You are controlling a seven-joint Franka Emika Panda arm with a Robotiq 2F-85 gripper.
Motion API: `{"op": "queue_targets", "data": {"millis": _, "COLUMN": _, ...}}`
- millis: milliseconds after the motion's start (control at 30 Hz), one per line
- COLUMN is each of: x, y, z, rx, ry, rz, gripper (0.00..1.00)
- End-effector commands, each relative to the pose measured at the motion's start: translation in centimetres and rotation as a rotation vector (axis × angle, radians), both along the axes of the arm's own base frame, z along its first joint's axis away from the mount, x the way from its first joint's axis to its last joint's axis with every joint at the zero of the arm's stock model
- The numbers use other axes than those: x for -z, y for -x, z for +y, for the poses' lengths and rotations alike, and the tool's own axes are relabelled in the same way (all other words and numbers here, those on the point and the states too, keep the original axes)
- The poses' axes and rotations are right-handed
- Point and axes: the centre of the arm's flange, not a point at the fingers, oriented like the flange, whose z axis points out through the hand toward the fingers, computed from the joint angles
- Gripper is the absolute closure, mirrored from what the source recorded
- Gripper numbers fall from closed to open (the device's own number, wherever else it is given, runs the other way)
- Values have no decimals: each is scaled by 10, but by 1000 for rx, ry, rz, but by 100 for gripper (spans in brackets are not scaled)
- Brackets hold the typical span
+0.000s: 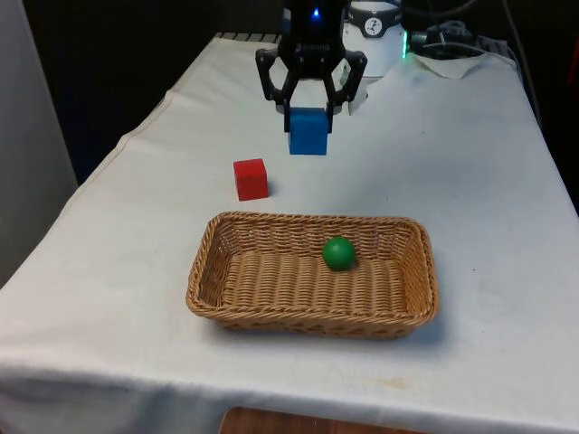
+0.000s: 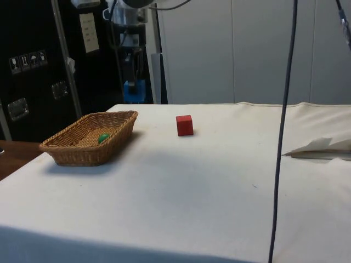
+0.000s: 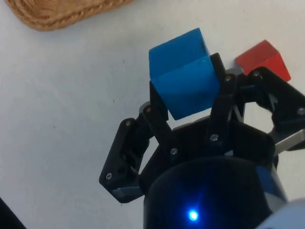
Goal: Place all non-red objects into the basket.
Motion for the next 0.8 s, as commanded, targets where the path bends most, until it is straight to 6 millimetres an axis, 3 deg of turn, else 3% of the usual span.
{"op": "queue_targets", "data": {"millis": 0, "x": 0, "y": -3, "z": 0, "rx": 1, "ry": 1, "rz": -1, "gripper": 99}}
{"op": "queue_targets", "data": {"millis": 167, "x": 6, "y": -21, "z": -1, "rx": 8, "ry": -17, "rz": -2, "gripper": 99}}
{"op": "queue_targets", "data": {"millis": 767, "x": 20, "y": -58, "z": -2, "rx": 52, "ry": -35, "rz": -28, "gripper": 99}}
